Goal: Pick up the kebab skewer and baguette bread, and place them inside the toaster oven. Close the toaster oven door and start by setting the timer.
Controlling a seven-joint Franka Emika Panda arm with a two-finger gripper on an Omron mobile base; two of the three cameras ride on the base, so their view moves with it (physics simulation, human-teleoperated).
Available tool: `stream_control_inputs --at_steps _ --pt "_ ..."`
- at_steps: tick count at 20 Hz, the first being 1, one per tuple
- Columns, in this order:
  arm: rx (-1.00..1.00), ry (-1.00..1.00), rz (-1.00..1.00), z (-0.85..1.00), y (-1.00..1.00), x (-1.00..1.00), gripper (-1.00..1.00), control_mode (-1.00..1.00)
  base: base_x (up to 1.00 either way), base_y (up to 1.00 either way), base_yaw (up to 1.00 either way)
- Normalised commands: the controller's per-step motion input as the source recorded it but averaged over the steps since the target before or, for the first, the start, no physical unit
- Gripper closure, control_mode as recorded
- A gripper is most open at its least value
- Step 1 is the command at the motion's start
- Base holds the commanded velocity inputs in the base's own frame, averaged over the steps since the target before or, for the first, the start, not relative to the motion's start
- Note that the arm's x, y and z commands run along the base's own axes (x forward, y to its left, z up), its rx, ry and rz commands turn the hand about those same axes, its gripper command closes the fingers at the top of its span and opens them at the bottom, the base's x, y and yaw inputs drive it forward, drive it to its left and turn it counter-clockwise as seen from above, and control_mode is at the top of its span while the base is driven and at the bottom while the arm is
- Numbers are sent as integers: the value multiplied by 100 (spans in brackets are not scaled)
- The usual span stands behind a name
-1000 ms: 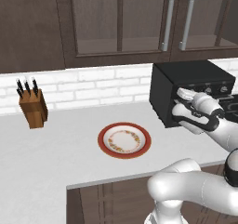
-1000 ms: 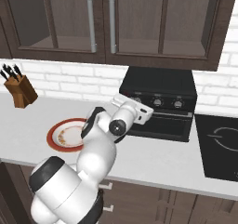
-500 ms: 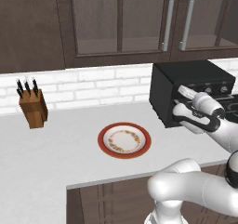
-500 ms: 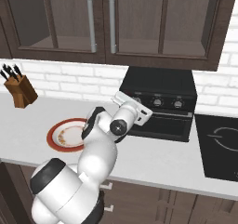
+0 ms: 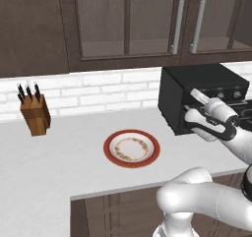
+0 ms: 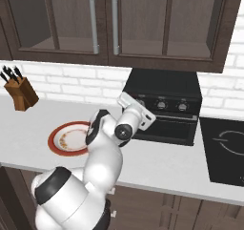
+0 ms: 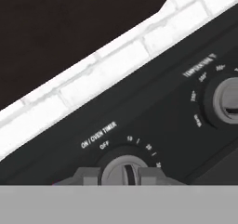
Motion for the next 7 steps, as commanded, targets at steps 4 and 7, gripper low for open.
stream_control_inputs --at_steps 4,7 --pt "12 -1 0 0 0 0 100 -100 0 0 0" --pt "13 0 0 0 0 0 100 -100 0 0 0"
